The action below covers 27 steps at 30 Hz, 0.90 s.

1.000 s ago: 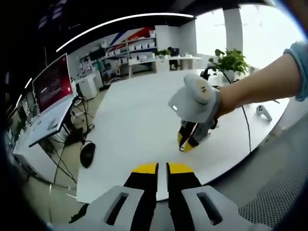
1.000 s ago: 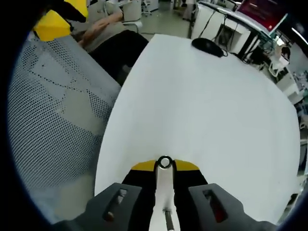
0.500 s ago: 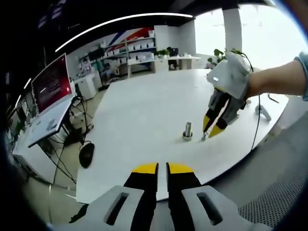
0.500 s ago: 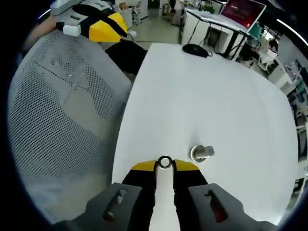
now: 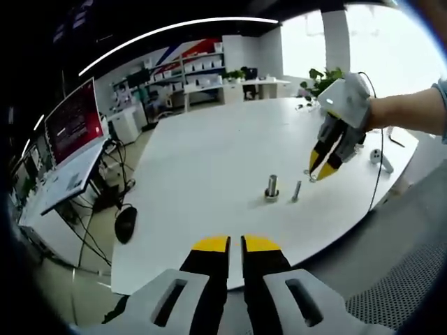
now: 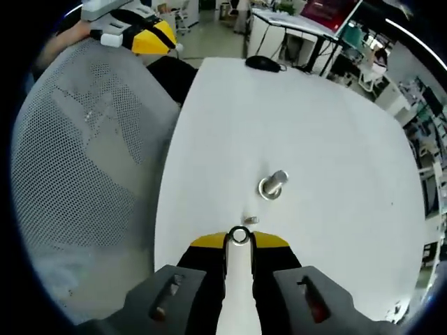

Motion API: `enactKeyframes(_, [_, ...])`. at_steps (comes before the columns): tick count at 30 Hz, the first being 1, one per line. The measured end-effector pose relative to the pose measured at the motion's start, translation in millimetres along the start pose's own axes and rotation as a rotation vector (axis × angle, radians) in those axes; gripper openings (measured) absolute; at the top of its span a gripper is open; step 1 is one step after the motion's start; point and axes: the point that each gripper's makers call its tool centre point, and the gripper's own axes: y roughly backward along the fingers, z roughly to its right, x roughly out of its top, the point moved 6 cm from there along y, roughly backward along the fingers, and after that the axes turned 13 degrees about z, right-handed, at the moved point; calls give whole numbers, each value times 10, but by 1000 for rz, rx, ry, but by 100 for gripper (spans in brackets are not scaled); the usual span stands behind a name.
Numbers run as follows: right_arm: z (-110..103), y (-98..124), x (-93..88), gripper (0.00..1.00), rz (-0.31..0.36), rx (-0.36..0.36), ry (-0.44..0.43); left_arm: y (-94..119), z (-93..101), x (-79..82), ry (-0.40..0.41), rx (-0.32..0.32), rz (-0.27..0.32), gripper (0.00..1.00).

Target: Place the washer onto the threaded stud by aligning its center hole with the stud, sliding it down to the base, and recovering from edge contact or off-axis alignment until the washer reaches the visible bottom stop.

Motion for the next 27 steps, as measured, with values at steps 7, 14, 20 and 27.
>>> enactKeyframes(7, [73, -153, 2, 13, -43, 8, 34, -1, -4, -9, 1, 3, -8, 4])
enactKeyframes(14, [157, -249, 19, 13, -67, 19, 48, 3, -11, -8, 4, 7, -7, 4])
enactKeyframes(20, [170, -310, -25, 13, -96, 41, 50, 5, -15, -5, 8, 9, -2, 3])
enactKeyframes(27, [187, -349, -44, 13, -109, 52, 48, -1, -19, -3, 11, 10, 0, 3])
